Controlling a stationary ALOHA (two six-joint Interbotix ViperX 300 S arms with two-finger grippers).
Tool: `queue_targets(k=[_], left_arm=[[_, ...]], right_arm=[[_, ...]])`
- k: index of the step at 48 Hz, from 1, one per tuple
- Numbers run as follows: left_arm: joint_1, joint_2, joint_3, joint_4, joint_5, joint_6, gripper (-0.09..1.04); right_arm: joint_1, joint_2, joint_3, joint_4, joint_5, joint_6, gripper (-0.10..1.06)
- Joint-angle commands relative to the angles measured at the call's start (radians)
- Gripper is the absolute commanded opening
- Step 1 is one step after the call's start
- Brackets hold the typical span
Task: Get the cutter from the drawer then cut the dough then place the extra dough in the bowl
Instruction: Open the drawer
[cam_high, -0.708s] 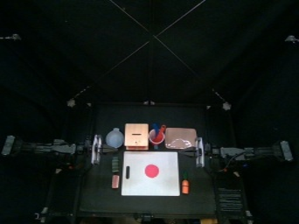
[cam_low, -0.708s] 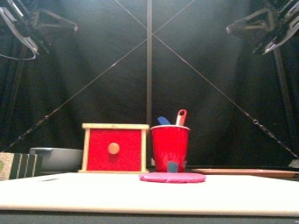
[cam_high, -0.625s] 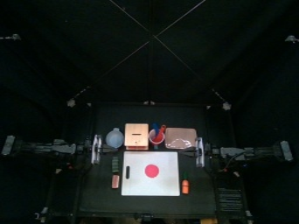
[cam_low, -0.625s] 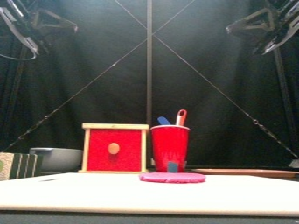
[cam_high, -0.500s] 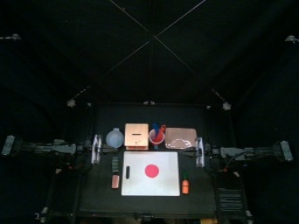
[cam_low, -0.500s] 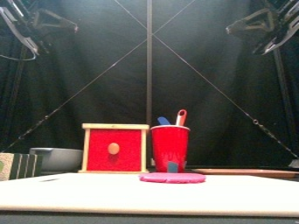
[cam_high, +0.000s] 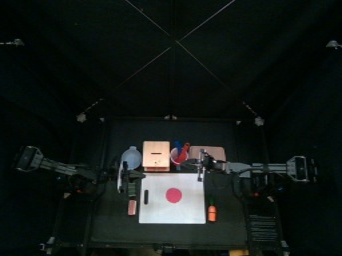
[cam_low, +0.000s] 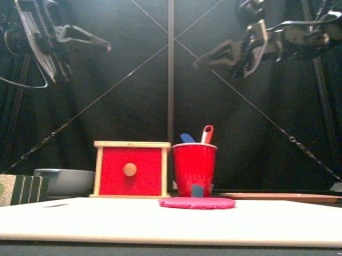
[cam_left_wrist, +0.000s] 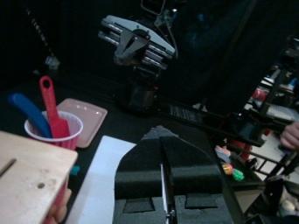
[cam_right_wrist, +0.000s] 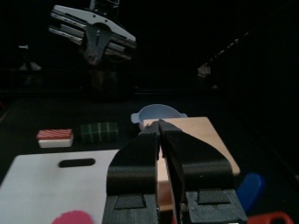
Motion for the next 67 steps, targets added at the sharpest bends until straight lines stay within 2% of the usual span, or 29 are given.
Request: queue_targets(k=[1, 10, 15, 20, 28, 45, 67], left_arm=[[-0.026, 0.071, -0.064, -0.077, -0.018, 0.002, 0.02], [-0.046, 0.167, -0.114, -0.264, -0.028, 0.0, 0.02], [-0.048, 0.225, -0.147, -0.431, -0.051, 0.002, 0.02], [-0.054, 0.288, -0.172, -0.548, -0.087, 0.003, 0.01], [-0.057, 0.377, -0.199, -0.65, -0.097, 0.002, 0.02], [-0.057, 0.41, -0.216, -0.727, -0.097, 0.002, 0.05], [-0.057, 0.46, -0.236, -0.798, -0.095, -0.006, 0.39]], right_arm=[[-0.029, 0.132, -0.123, -0.038, -0.037, 0.003, 0.03], [-0.06, 0.331, -0.31, -0.103, -0.044, 0.008, 0.03], [-0.067, 0.405, -0.382, -0.123, -0.043, 0.014, 0.03], [-0.069, 0.457, -0.425, -0.132, -0.038, 0.014, 0.03], [-0.069, 0.48, -0.425, -0.132, -0.002, 0.014, 0.03], [-0.069, 0.479, -0.428, -0.123, 0.173, 0.015, 0.03], [-0.061, 0.502, -0.439, -0.106, 0.23, 0.015, 0.03]])
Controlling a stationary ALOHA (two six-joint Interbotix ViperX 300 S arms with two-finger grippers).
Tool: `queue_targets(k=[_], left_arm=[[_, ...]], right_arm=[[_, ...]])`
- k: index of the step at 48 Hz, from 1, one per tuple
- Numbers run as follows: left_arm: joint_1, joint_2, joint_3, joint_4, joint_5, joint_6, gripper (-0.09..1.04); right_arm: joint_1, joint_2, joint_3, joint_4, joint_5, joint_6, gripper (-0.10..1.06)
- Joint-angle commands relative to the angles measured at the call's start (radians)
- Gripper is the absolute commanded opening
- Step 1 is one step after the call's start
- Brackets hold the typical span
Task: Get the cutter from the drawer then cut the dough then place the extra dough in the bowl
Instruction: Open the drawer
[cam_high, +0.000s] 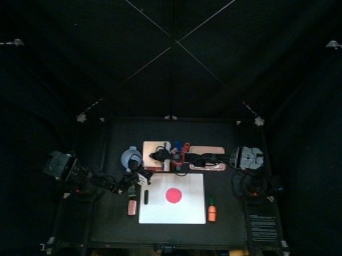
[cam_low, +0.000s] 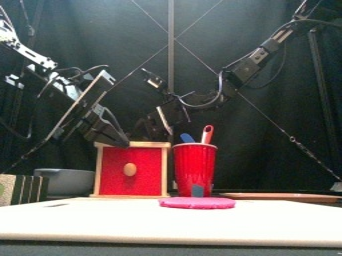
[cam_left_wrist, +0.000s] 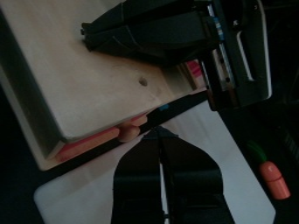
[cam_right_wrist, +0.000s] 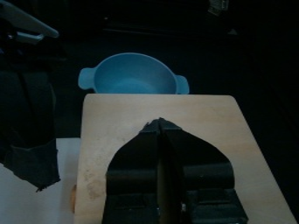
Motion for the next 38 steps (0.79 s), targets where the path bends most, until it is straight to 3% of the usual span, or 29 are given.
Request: queue_targets(k=[1, 25, 38], left_arm=[[0.0, 0.011, -0.038, -0.009, -0.009, -0.008, 0.41], [0.008, 0.074, -0.084, -0.017, -0.008, -0.049, 0.64], [0.008, 0.051, -0.078, -0.138, 0.041, -0.084, 0.78]], right_arm=[[0.002, -0.008, -0.008, 0.002, 0.008, 0.002, 0.03], [0.009, 0.011, 0.017, 0.015, 0.012, 0.002, 0.03], [0.011, 0.011, 0.012, 0.014, 0.017, 0.002, 0.03]])
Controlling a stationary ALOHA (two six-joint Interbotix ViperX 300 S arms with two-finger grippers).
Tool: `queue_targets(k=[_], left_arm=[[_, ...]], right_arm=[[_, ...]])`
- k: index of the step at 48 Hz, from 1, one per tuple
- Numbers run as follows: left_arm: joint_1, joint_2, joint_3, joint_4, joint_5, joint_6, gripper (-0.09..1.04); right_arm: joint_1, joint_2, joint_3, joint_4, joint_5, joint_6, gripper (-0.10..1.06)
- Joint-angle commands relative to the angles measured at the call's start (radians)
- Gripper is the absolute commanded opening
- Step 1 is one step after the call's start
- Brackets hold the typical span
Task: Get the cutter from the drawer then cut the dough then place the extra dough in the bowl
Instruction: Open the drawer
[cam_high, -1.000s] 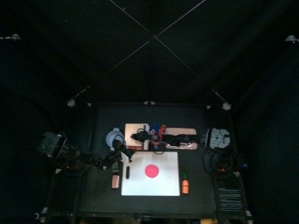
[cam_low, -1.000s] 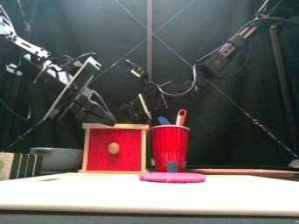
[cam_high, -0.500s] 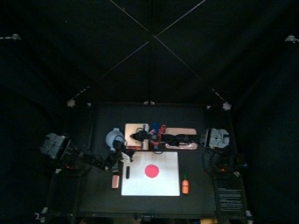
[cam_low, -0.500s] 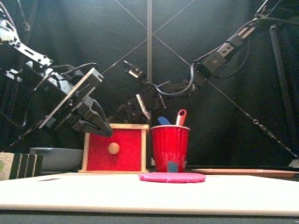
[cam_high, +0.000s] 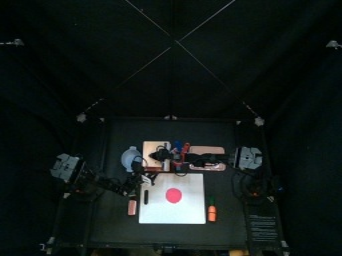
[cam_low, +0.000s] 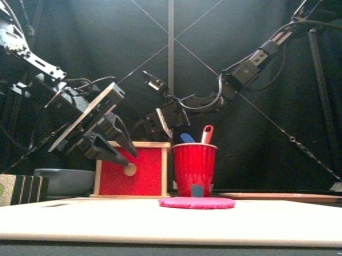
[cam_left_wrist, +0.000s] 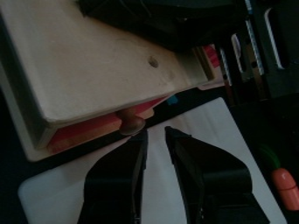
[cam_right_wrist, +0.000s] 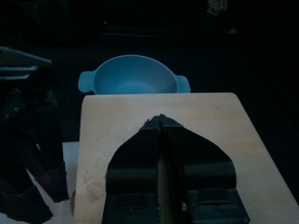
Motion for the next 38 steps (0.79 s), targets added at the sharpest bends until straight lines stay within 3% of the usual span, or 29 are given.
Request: queue_targets(k=[1, 11, 38], left_arm=[[0.002, -0.023, -0.02, -0.054, 0.029, -0.021, 0.79], [0.041, -0.011, -0.021, -0.1, 0.086, -0.069, 0.82], [0.132, 0.009, -0.066, -0.046, 0.087, -0.072, 0.8]], right_arm=[[0.002, 0.0, 0.002, 0.0, 0.018, 0.0, 0.03], [0.002, 0.0, 0.0, 0.0, 0.018, 0.0, 0.03], [0.002, 0.0, -0.002, 0.0, 0.034, 0.0, 0.03]])
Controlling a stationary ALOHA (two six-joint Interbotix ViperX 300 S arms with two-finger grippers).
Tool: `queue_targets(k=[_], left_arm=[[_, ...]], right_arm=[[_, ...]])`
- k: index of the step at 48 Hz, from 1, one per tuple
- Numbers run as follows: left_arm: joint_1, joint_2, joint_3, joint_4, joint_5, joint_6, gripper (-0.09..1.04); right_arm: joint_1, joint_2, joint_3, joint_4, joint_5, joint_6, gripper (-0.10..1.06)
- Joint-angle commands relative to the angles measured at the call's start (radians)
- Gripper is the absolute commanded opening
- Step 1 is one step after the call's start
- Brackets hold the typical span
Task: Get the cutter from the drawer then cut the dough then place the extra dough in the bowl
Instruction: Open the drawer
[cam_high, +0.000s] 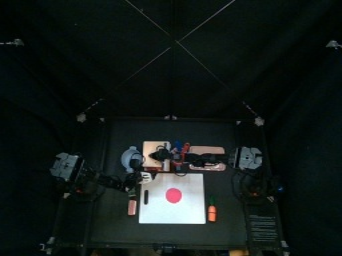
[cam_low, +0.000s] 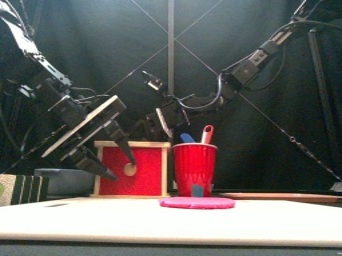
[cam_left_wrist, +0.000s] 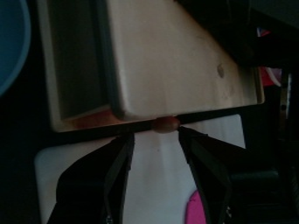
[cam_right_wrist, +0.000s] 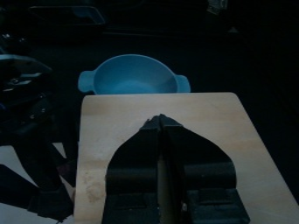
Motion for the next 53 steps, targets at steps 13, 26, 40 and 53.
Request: queue_targets(k=[13, 26, 40, 53], left_arm=[[0.023, 0.038, -0.041, 0.012, -0.006, 0.003, 0.79], [0.028, 0.054, -0.038, 0.012, -0.008, 0.006, 0.64], [0.023, 0.044, -0.026, 0.012, 0.034, 0.006, 0.58], [-0.025, 0.031, -0.023, 0.011, 0.057, 0.005, 0.58]], right_arm=[[0.002, 0.0, 0.005, -0.002, 0.021, 0.0, 0.03], [0.002, 0.008, 0.005, -0.002, 0.021, 0.0, 0.03], [0.003, 0.008, 0.003, -0.002, 0.021, 0.0, 0.03], [0.003, 0.009, 0.002, -0.002, 0.04, 0.0, 0.03]])
